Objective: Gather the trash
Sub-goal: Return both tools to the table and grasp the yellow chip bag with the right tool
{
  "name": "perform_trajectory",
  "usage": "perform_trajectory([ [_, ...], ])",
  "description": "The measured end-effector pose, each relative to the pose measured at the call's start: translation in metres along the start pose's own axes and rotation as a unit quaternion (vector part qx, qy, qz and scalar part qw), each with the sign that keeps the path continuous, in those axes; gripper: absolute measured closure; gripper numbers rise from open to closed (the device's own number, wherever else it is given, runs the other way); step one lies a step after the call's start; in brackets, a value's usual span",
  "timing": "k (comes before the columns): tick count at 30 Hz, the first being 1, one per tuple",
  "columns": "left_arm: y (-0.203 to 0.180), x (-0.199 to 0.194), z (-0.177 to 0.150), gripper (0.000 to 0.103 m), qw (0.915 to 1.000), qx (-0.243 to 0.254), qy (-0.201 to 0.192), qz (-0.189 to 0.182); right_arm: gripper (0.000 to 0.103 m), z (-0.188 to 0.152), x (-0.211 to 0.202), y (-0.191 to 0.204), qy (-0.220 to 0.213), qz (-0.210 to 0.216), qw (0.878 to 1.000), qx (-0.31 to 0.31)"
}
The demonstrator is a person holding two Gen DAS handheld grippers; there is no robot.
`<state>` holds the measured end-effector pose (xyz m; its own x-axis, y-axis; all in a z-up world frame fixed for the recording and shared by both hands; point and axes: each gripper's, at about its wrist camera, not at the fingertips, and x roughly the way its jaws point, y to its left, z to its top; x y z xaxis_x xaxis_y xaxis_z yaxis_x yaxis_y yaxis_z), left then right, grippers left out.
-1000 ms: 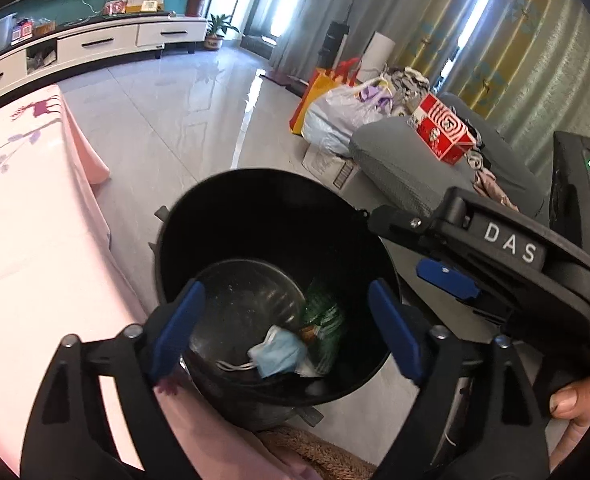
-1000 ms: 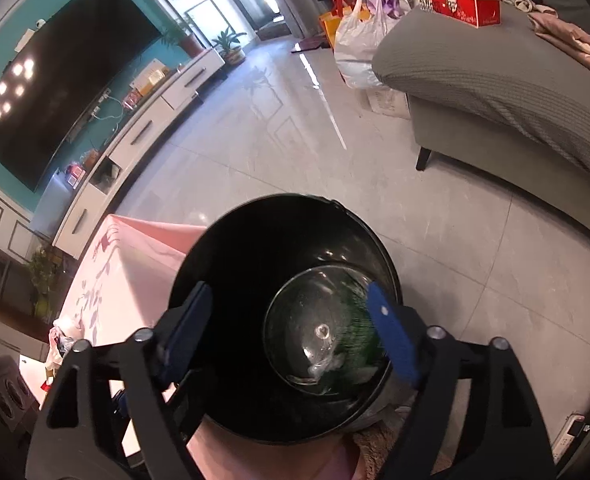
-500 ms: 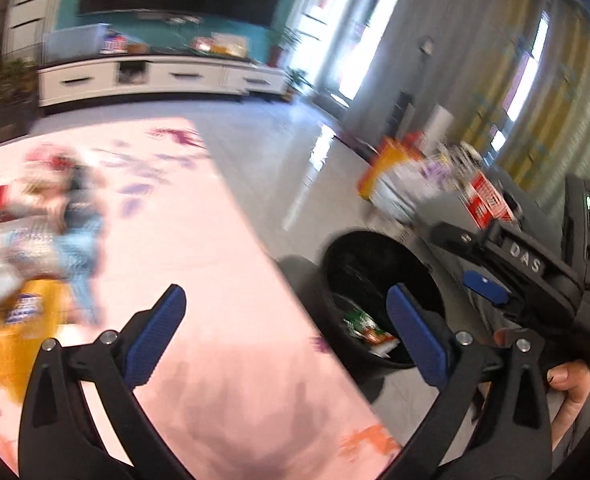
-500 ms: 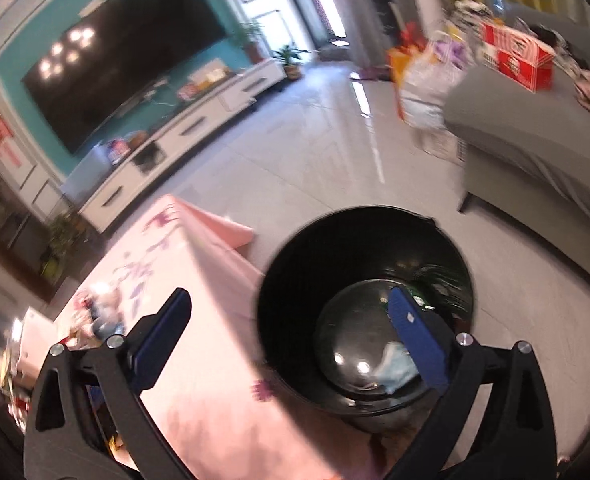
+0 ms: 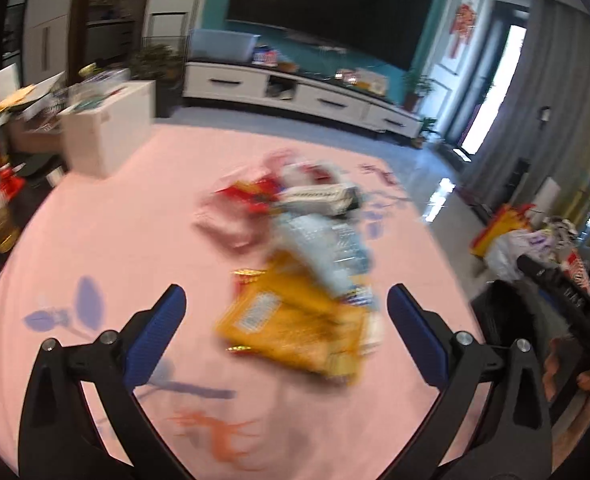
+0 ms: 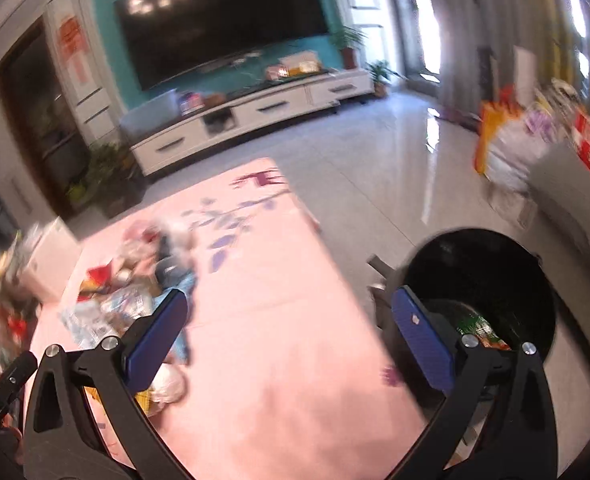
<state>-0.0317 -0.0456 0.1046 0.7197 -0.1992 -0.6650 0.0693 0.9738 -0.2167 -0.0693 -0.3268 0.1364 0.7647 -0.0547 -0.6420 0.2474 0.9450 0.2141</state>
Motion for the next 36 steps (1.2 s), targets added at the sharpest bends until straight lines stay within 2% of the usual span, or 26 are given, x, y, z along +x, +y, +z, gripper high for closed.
perform_trajectory([
  [2,0.027,0.008,-0.01,0.003,0.9996,-0.025,0.007,0.009,0.003,-0.008,0.013,0.02,0.014,0.029,0.999,-0.01],
  [5,0.056,0.025,-0.022,0.003,0.9965,-0.076,0.035,0.0,0.003,-0.02,0.033,0.043,0.055,0.075,0.995,-0.027],
  [7,0.066,0.033,-0.023,0.003,0.995,-0.084,0.053,0.003,0.003,-0.031,0.046,0.062,0.086,0.103,0.99,-0.043],
  [12,0.07,0.033,-0.027,0.003,0.995,-0.084,0.055,0.001,0.003,-0.054,0.063,0.106,0.126,0.159,0.976,-0.075],
  [14,0.07,0.038,-0.024,0.003,0.9939,-0.09,0.062,-0.003,0.003,-0.059,0.07,0.124,0.13,0.169,0.972,-0.1],
  [17,0.073,0.04,-0.024,0.003,0.9933,-0.094,0.067,-0.001,0.003,-0.07,0.079,0.142,0.131,0.155,0.969,-0.141],
  [21,0.077,0.04,-0.023,0.003,0.9927,-0.099,0.068,0.002,0.003,-0.082,0.09,0.151,0.144,0.151,0.964,-0.162],
  [24,0.082,0.041,-0.023,0.003,0.9918,-0.108,0.069,0.003,0.013,-0.083,0.095,0.148,0.141,0.144,0.966,-0.159],
  [26,0.083,0.039,-0.023,0.003,0.9918,-0.109,0.066,0.007,0.028,-0.081,0.092,0.146,0.137,0.147,0.966,-0.163],
  [27,0.084,0.039,-0.022,0.003,0.9919,-0.109,0.065,0.008,0.031,-0.081,0.091,0.146,0.137,0.148,0.966,-0.164],
  [29,0.083,0.038,-0.022,0.003,0.9921,-0.108,0.063,0.008,0.05,-0.079,0.088,0.144,0.136,0.151,0.964,-0.171],
  [32,0.082,0.039,-0.022,0.003,0.9922,-0.107,0.064,0.008,0.058,-0.076,0.079,0.138,0.131,0.149,0.965,-0.171],
  [36,0.081,0.042,-0.022,0.003,0.9922,-0.105,0.066,0.006,0.058,-0.071,0.068,0.128,0.139,0.145,0.965,-0.168],
])
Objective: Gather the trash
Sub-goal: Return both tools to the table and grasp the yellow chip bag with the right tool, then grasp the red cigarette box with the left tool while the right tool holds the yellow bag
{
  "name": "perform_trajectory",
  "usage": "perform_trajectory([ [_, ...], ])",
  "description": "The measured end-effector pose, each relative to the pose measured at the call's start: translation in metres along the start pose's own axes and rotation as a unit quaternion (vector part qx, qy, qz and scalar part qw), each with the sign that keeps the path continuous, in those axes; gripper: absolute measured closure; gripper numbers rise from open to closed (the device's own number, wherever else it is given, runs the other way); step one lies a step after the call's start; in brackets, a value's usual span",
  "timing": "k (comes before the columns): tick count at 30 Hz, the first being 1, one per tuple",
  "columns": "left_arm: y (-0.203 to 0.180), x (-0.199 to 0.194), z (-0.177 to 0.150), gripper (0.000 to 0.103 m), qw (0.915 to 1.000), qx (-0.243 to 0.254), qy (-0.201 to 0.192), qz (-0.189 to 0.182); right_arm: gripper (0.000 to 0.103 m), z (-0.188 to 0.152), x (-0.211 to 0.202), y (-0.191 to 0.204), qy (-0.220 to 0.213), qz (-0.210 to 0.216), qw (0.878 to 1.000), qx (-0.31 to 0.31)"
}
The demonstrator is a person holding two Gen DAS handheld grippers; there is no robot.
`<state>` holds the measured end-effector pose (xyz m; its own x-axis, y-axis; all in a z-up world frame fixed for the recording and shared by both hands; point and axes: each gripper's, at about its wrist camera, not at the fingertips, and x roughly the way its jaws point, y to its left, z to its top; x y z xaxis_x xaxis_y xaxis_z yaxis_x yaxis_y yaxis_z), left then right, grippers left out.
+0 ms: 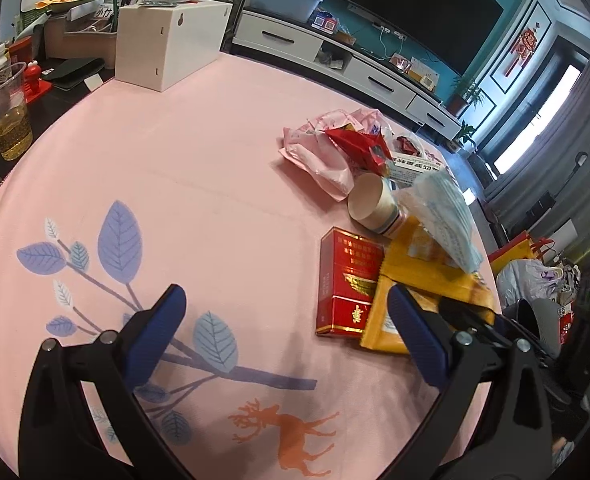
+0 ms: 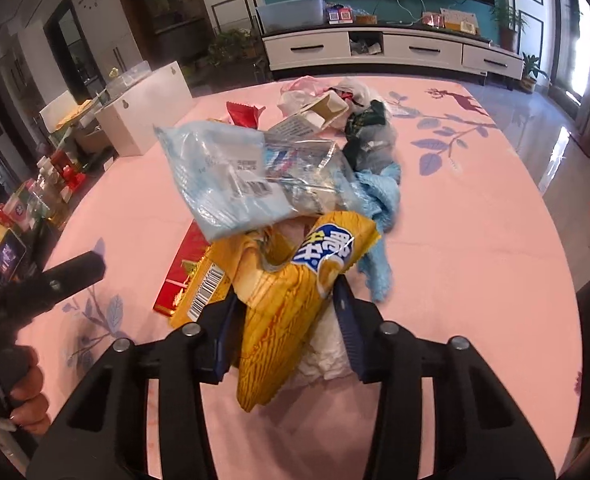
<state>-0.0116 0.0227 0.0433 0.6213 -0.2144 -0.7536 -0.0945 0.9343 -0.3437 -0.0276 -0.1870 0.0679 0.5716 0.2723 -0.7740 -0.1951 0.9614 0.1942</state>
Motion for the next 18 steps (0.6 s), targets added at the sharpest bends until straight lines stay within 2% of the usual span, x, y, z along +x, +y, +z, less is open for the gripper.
perform_trajectory([
  [3,-0.002,0.004,-0.001,0.003,1.0,0.002,0.003,-0.005,0.058,-0.001,-0.019,-0.007,-0.011,0.002,1.0,0.006],
  [5,-0.004,0.007,-0.002,0.003,0.9999,0.005,0.006,-0.008,0.068,0.001,-0.033,-0.014,-0.021,0.018,0.999,0.016],
  [7,-0.006,0.011,-0.003,0.003,0.9999,0.007,0.01,-0.01,0.069,0.003,-0.043,-0.022,-0.033,0.031,0.999,0.028],
  [10,-0.009,0.016,-0.005,0.003,0.9996,0.008,0.021,-0.018,0.078,0.003,-0.051,-0.033,-0.045,0.025,0.998,0.044],
  [12,-0.011,0.019,-0.006,0.003,0.9995,0.01,0.025,-0.019,0.08,0.004,-0.048,-0.039,-0.038,0.03,0.997,0.058],
  [14,-0.012,0.02,-0.007,0.003,0.9994,0.013,0.026,-0.017,0.08,0.004,-0.041,-0.042,-0.013,0.037,0.997,0.062],
  [15,-0.012,0.021,-0.007,0.003,0.9994,0.014,0.028,-0.015,0.079,0.004,-0.039,-0.043,-0.003,0.036,0.997,0.061],
  [16,-0.012,0.022,-0.007,0.003,0.9994,0.015,0.03,-0.013,0.074,0.003,-0.038,-0.043,0.004,0.039,0.997,0.066],
  [17,-0.012,0.022,-0.007,0.003,0.9994,0.015,0.03,-0.012,0.058,0.003,-0.037,-0.044,0.004,0.046,0.996,0.074],
  [18,-0.011,0.023,-0.007,0.003,0.9994,0.014,0.031,-0.012,0.048,0.003,-0.037,-0.046,0.001,0.059,0.994,0.087],
])
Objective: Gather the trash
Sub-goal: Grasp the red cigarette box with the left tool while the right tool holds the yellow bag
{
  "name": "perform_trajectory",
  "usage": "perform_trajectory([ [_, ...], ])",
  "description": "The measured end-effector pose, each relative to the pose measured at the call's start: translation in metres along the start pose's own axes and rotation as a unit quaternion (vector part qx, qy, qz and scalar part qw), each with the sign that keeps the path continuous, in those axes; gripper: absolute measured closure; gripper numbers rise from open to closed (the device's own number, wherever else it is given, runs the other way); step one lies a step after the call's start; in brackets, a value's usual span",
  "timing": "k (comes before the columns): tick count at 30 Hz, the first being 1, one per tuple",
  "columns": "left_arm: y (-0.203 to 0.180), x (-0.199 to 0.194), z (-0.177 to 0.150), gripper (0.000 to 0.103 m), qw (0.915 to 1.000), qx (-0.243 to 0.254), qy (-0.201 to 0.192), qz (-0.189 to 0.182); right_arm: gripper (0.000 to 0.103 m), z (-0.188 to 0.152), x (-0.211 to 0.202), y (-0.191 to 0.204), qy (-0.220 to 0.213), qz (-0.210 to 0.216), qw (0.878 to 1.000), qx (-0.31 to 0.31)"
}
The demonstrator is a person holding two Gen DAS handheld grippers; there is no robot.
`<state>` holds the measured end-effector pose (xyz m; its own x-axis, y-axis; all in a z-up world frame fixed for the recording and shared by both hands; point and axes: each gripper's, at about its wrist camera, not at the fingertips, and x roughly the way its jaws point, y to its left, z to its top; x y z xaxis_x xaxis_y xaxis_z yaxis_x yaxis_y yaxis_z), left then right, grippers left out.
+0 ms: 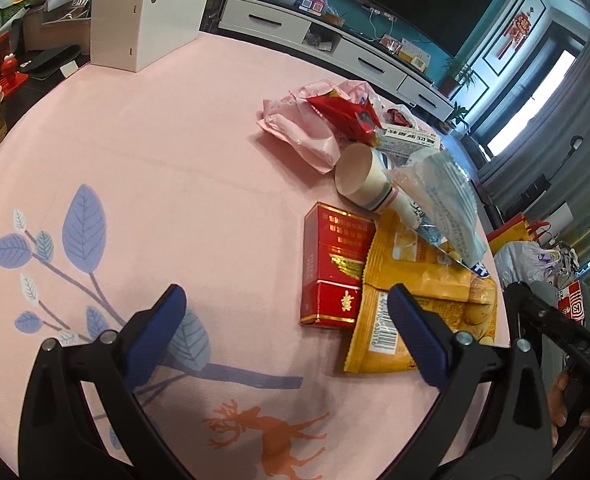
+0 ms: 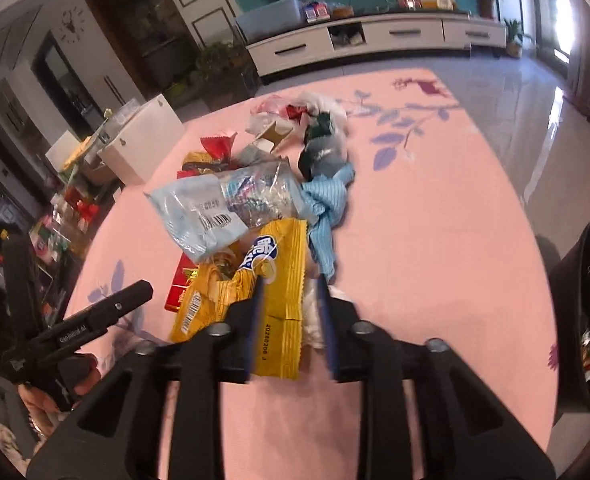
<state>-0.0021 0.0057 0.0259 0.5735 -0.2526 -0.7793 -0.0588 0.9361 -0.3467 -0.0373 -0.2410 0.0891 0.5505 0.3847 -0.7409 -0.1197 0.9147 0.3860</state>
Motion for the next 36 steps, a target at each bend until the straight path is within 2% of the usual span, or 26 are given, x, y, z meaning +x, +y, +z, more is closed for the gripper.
perform_trajectory([
  [1,0.001,0.0,0.001,0.003,1.0,-0.001,0.0,0.0,0.032,0.0,0.001,0.0,0.0,0.009,1.0,0.008],
  [4,0.005,0.0,0.002,0.003,0.9999,-0.01,0.002,0.001,0.027,0.001,0.012,0.008,0.004,0.018,1.0,-0.002],
  [5,0.007,0.001,0.003,0.003,0.9999,-0.013,0.002,0.003,0.021,0.001,0.018,0.011,0.006,0.01,1.0,-0.009],
  [7,0.009,0.002,0.003,0.003,0.9998,-0.017,0.002,0.004,0.017,0.002,0.033,0.017,0.011,-0.002,1.0,-0.022],
  [12,0.009,0.002,0.002,0.003,0.9999,-0.011,0.003,0.004,0.017,-0.001,0.065,0.021,0.036,-0.011,0.999,-0.032],
  [13,0.009,0.001,0.002,0.003,0.9999,-0.01,0.003,0.004,0.02,-0.002,0.065,0.022,0.032,-0.006,0.999,-0.033],
  [15,0.01,0.001,0.003,0.003,0.9999,-0.01,0.002,0.004,0.037,-0.002,0.064,0.024,0.031,0.008,0.999,-0.041],
  [17,0.01,0.001,0.003,0.003,0.9999,-0.012,0.003,0.003,0.059,-0.003,0.063,0.022,0.039,0.021,0.998,-0.037],
  [18,0.011,0.001,0.003,0.003,0.9999,-0.013,0.003,0.002,0.065,-0.003,0.063,0.02,0.044,0.026,0.998,-0.033],
  [19,0.011,0.002,0.003,0.003,0.9999,-0.012,0.005,0.001,0.079,-0.004,0.062,0.017,0.049,0.036,0.998,-0.027],
  [22,0.009,0.003,0.003,0.003,0.9999,-0.01,0.008,-0.004,0.083,-0.003,0.05,0.016,0.046,0.038,0.998,-0.022],
  [26,-0.001,0.008,0.003,0.003,0.9999,0.007,0.01,-0.012,0.084,-0.003,0.023,0.015,0.022,0.05,0.998,-0.022],
  [31,-0.022,0.025,0.002,0.003,0.9989,0.031,0.025,-0.025,0.084,0.002,-0.001,0.004,-0.016,0.027,0.999,-0.008],
  [36,-0.045,0.042,0.0,0.003,0.9965,0.072,0.035,-0.025,0.084,0.006,-0.009,-0.008,-0.02,0.03,0.999,0.011],
])
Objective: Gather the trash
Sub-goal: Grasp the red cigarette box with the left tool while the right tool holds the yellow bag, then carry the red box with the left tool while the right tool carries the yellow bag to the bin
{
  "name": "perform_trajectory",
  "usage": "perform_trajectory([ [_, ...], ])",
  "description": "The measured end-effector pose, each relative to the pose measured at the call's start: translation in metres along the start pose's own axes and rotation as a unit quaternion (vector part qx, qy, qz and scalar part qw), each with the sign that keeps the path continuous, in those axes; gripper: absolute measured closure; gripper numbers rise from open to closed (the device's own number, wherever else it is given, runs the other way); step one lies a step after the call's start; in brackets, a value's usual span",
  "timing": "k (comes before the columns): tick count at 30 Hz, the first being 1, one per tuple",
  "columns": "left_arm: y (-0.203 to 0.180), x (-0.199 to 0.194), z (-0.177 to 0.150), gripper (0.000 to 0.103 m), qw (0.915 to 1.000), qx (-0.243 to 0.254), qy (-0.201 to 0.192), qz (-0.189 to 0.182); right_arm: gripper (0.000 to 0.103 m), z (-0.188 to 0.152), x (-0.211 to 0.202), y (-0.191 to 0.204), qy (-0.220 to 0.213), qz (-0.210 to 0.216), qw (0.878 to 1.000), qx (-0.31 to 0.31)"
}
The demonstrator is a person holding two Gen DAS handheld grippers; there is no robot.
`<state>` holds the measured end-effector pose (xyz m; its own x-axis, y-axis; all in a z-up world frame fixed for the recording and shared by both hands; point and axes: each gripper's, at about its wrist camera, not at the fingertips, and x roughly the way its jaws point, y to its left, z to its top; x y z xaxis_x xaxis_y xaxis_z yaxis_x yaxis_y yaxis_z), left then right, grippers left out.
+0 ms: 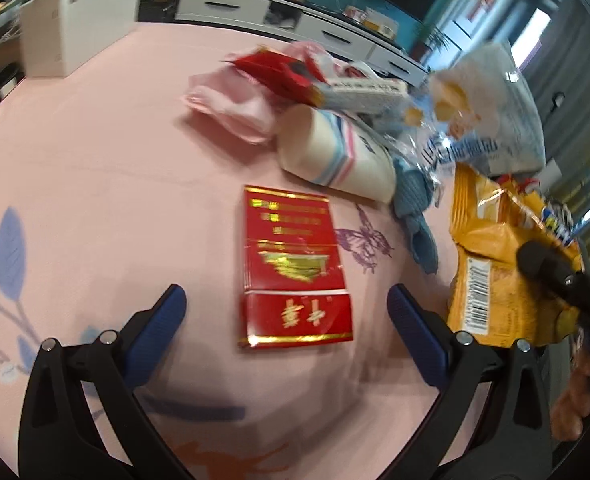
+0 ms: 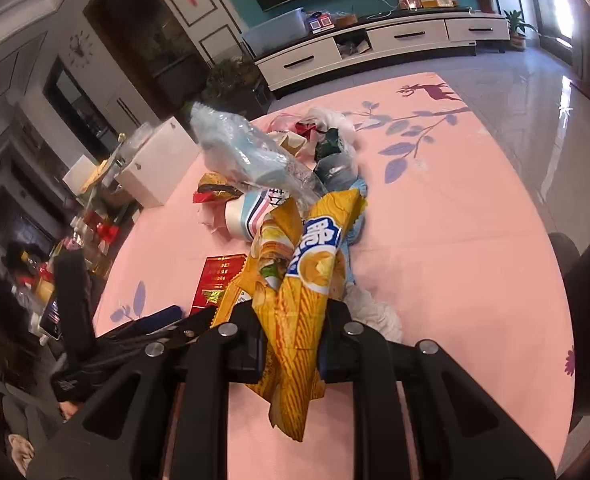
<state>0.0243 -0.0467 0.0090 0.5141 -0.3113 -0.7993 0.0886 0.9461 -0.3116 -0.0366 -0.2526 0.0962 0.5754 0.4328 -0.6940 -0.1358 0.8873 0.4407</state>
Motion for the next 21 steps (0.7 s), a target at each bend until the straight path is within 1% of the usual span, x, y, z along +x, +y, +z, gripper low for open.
perform_trajectory([
  [2,-0.006,0.006,0.001,0.004,0.9998,0.011,0.001,0.014,0.084,0.0,-0.001,-0.001,0.001,-0.001,1.0,0.001],
  [4,-0.012,0.008,0.0,0.007,0.9991,0.027,-0.005,0.031,0.084,0.0,-0.002,0.0,0.003,-0.003,1.0,0.0],
  [5,-0.014,0.008,0.0,0.011,0.9985,0.036,-0.008,0.04,0.084,0.0,-0.003,0.001,0.006,0.0,1.0,-0.001],
  [6,-0.016,0.008,0.0,0.019,0.998,0.041,-0.01,0.047,0.084,-0.001,-0.003,0.001,0.008,0.002,1.0,-0.001],
  [7,-0.019,0.008,-0.001,0.024,0.9967,0.049,-0.016,0.063,0.084,0.0,-0.004,0.002,0.01,0.004,1.0,-0.001],
  [9,-0.022,0.007,-0.002,0.04,0.9956,0.055,-0.022,0.074,0.084,0.0,-0.007,0.005,0.01,0.006,1.0,-0.005],
  [10,-0.022,0.005,-0.003,0.045,0.995,0.055,-0.026,0.079,0.084,-0.001,-0.009,0.006,0.009,0.006,1.0,-0.007],
  [15,-0.019,-0.002,-0.008,0.045,0.9963,0.041,-0.029,0.071,0.084,-0.002,-0.021,0.006,0.003,0.013,1.0,-0.009],
  [17,-0.014,-0.009,-0.012,0.045,0.9978,0.023,-0.027,0.057,0.084,-0.002,-0.027,0.006,-0.002,0.017,1.0,-0.012],
  [21,-0.011,-0.033,-0.017,0.045,0.9971,0.016,-0.051,0.055,0.084,-0.004,-0.041,0.012,-0.015,0.024,0.999,-0.021],
])
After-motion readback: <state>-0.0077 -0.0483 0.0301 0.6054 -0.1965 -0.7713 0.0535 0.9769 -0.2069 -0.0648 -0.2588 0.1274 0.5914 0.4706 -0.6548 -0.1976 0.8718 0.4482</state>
